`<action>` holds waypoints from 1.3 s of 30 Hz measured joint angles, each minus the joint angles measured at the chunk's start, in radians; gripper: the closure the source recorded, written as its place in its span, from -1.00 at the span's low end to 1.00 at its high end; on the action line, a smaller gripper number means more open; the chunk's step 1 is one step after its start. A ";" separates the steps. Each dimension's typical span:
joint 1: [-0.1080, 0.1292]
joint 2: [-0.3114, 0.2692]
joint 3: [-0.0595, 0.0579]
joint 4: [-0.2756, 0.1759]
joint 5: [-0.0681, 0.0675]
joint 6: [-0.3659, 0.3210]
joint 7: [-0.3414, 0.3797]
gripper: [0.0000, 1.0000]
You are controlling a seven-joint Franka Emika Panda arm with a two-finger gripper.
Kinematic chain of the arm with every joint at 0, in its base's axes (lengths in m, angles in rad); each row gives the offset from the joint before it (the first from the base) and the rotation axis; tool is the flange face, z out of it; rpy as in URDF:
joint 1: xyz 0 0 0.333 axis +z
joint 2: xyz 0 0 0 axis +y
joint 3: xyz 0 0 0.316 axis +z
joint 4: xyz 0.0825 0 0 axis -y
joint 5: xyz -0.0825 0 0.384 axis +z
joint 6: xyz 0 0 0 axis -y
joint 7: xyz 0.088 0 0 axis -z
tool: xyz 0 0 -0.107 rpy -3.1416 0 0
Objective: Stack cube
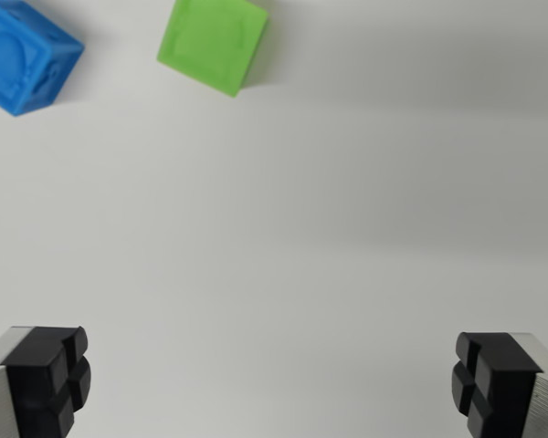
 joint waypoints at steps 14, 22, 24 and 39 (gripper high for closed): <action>0.013 0.074 0.000 0.010 0.002 0.077 0.101 -1.00; 0.024 0.135 0.000 0.026 0.004 0.132 0.178 -1.00; 0.027 0.151 0.000 0.031 0.004 0.145 0.198 -1.00; 0.051 0.298 -0.003 0.093 0.006 0.257 0.372 -1.00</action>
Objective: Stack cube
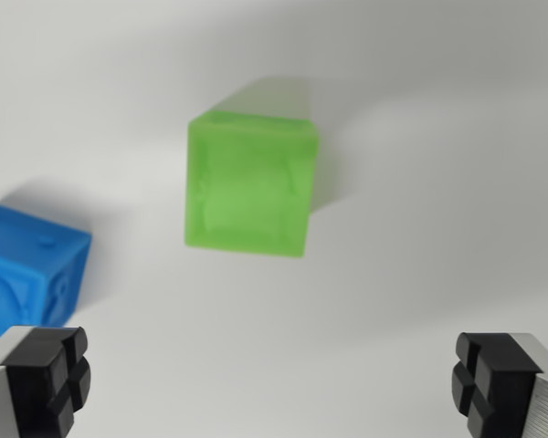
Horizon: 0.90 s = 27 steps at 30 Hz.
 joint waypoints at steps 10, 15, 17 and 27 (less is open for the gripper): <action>0.016 0.101 -0.004 0.050 0.001 0.066 0.098 -1.00; 0.016 0.134 -0.005 0.051 0.001 0.099 0.101 -1.00; 0.016 0.153 -0.005 0.055 0.001 0.114 0.101 -1.00; 0.016 0.231 -0.005 0.073 0.001 0.174 0.102 -1.00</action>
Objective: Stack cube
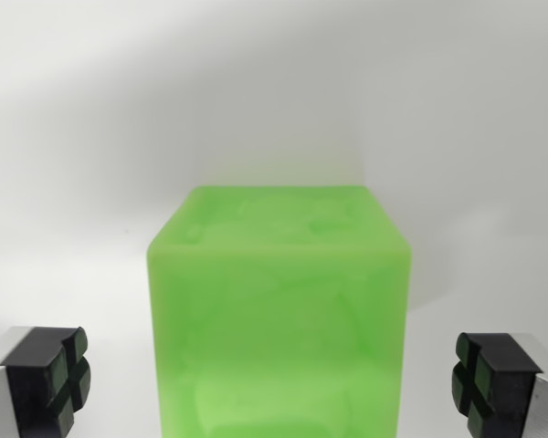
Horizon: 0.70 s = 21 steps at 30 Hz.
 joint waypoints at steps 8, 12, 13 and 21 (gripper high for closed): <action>0.000 0.044 0.000 0.014 0.000 0.028 0.000 -1.00; 0.000 0.053 0.000 0.018 0.000 0.035 0.000 -1.00; 0.000 0.056 -0.001 0.020 0.000 0.037 0.000 -1.00; 0.000 0.064 -0.001 0.023 0.000 0.042 0.000 1.00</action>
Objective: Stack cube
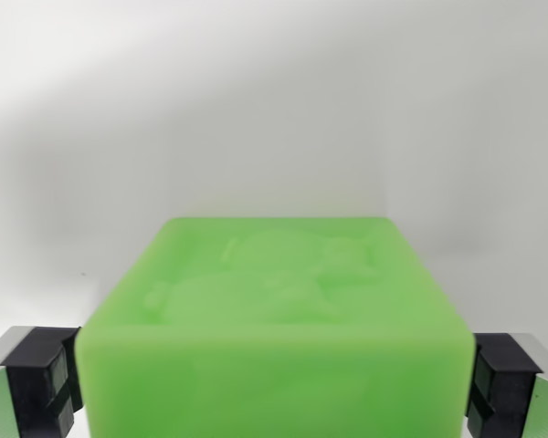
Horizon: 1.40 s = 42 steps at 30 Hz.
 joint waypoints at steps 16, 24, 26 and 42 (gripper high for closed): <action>0.000 0.000 0.000 0.000 0.000 0.000 0.000 1.00; 0.000 0.000 0.000 0.000 0.000 0.000 0.000 1.00; 0.000 0.000 0.000 0.000 0.000 0.000 0.000 1.00; 0.000 -0.014 0.000 -0.004 0.000 -0.006 0.000 1.00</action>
